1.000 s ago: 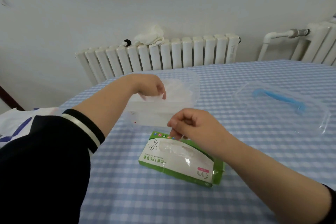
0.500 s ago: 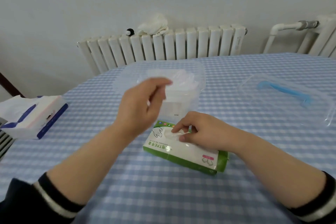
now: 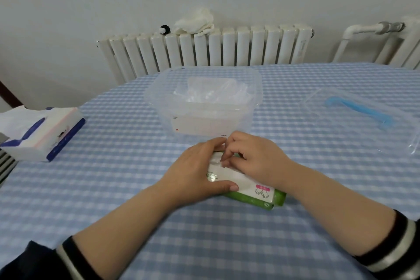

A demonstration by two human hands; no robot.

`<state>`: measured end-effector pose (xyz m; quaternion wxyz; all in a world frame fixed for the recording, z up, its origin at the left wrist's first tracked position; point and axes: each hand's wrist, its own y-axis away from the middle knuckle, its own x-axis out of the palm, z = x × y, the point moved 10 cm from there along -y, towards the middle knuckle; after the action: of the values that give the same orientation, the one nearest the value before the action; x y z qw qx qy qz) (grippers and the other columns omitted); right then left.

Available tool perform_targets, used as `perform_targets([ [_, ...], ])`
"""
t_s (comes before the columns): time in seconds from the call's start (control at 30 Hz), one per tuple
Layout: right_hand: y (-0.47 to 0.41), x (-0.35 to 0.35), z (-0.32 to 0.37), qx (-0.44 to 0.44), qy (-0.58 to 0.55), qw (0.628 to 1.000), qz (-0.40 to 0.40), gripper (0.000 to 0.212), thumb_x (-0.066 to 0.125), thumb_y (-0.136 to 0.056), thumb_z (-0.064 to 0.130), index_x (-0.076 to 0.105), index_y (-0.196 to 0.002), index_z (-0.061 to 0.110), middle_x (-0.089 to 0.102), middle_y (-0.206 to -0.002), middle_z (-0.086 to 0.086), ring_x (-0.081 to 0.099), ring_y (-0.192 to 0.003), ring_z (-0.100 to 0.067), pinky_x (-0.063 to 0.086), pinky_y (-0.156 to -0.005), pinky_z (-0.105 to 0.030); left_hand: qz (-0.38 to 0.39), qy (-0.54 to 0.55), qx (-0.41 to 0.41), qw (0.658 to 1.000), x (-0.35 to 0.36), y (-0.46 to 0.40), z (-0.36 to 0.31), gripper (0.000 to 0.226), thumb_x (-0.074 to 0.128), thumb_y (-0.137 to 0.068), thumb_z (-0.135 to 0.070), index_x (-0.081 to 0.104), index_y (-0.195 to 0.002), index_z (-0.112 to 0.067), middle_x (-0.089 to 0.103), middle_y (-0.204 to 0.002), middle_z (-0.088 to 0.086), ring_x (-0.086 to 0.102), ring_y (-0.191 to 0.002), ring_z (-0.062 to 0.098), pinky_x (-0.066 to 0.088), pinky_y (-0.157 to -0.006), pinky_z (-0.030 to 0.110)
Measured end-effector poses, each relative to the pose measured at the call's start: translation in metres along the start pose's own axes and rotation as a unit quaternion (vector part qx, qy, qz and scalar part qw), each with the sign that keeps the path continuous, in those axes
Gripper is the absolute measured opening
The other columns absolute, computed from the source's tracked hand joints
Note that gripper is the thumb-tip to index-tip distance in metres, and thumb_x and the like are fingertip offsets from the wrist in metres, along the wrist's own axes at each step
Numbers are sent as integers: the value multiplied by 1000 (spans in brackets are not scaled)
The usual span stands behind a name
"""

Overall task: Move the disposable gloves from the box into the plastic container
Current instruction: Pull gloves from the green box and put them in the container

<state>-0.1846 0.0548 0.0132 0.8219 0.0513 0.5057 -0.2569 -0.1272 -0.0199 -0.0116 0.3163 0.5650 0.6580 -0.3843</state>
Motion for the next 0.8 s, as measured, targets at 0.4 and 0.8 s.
perform_targets([
  [0.4,14,-21,36,-157,84,965,-194,21,48,-91,32,65,-83,22,64,-76,14,53,-68,-4,34,-49,-18,7,60,-21,998,-1,-2,1,99,83,-63,-58,31,-143,-34,48,-129,-26,48,-118,-2,42,-95,20],
  [0.8,-1,-2,-13,59,-197,975,80,16,72,-85,30,73,-101,30,68,-89,18,61,-72,7,46,-65,-10,26,52,-38,998,1,0,7,100,81,-63,-62,25,-143,-40,44,-125,-30,47,-112,-4,44,-96,22],
])
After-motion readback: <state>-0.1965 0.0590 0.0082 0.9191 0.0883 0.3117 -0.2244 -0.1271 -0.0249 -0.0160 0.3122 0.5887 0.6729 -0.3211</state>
